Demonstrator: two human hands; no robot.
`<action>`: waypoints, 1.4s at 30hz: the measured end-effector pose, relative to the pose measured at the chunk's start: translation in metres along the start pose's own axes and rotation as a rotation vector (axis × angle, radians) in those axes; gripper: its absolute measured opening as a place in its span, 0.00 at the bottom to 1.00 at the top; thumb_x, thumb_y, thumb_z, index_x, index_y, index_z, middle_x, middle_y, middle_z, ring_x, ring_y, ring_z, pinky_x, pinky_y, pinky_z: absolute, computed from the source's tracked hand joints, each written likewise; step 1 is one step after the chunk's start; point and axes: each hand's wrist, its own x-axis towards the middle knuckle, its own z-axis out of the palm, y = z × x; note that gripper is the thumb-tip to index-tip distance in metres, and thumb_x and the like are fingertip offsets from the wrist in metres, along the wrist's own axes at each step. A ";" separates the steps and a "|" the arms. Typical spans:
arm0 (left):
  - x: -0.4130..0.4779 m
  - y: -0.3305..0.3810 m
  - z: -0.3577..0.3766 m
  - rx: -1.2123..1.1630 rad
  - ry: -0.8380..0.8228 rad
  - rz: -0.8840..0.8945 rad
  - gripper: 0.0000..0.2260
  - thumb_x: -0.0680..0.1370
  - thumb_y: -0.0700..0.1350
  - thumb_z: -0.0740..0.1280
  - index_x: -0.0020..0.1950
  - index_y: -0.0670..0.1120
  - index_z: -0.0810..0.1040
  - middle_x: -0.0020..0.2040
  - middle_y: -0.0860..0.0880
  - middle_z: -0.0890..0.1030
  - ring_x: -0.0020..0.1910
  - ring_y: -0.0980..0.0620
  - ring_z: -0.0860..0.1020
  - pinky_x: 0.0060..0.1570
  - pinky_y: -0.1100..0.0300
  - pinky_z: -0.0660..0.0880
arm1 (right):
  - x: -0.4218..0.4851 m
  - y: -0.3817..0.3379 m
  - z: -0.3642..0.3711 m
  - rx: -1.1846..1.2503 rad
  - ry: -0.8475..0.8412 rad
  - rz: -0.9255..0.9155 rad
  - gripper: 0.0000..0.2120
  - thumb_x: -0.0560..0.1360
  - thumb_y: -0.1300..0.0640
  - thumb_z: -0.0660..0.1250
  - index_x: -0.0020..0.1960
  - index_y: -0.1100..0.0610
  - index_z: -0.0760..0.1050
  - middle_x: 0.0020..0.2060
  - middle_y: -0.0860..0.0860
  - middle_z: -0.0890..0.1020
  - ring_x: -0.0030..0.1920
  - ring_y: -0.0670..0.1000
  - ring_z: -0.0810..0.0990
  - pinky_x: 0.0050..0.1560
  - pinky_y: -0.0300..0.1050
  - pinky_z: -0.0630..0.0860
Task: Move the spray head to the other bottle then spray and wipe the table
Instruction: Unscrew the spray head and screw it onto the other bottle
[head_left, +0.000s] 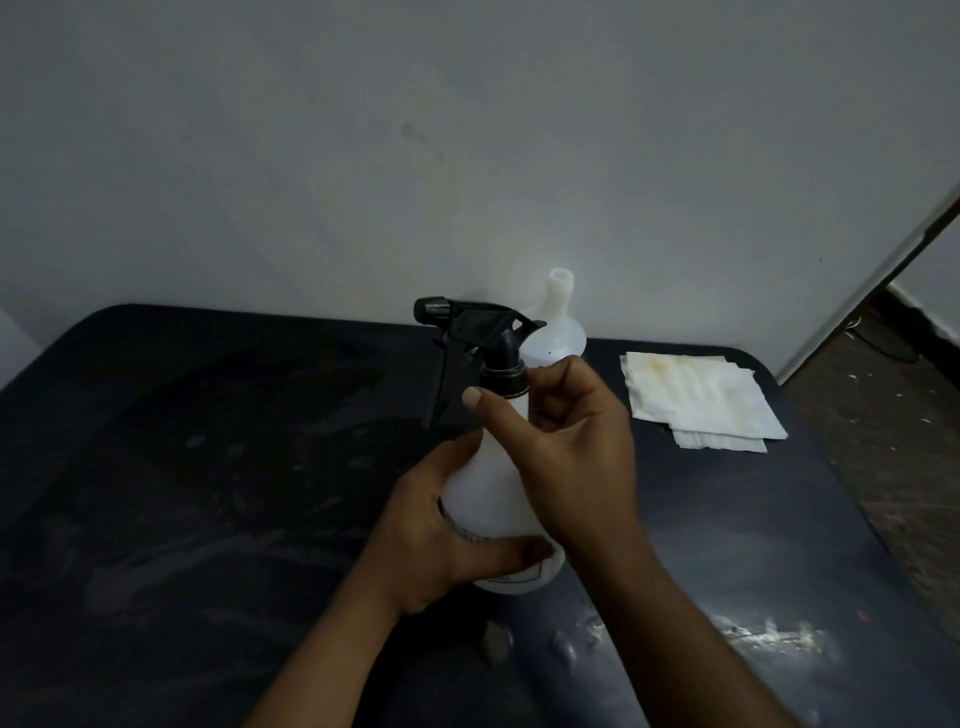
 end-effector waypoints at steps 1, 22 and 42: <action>0.000 0.001 -0.001 -0.006 -0.002 0.001 0.31 0.61 0.54 0.82 0.63 0.60 0.77 0.59 0.53 0.83 0.57 0.52 0.82 0.51 0.57 0.81 | -0.001 0.000 0.001 0.005 -0.002 -0.005 0.12 0.67 0.61 0.78 0.38 0.55 0.74 0.30 0.43 0.81 0.32 0.41 0.80 0.36 0.33 0.75; -0.003 0.001 -0.005 -0.054 -0.068 0.014 0.33 0.63 0.48 0.81 0.67 0.50 0.74 0.61 0.47 0.82 0.60 0.46 0.80 0.56 0.44 0.79 | 0.005 -0.001 -0.009 0.051 -0.175 0.080 0.09 0.70 0.58 0.75 0.50 0.57 0.84 0.41 0.50 0.87 0.45 0.48 0.85 0.44 0.38 0.79; 0.001 0.004 -0.003 -0.106 -0.049 0.040 0.30 0.64 0.44 0.81 0.64 0.52 0.76 0.59 0.47 0.83 0.57 0.47 0.82 0.51 0.56 0.80 | -0.002 0.001 -0.002 0.078 -0.019 -0.023 0.03 0.73 0.61 0.73 0.44 0.60 0.79 0.38 0.49 0.86 0.41 0.46 0.85 0.42 0.35 0.78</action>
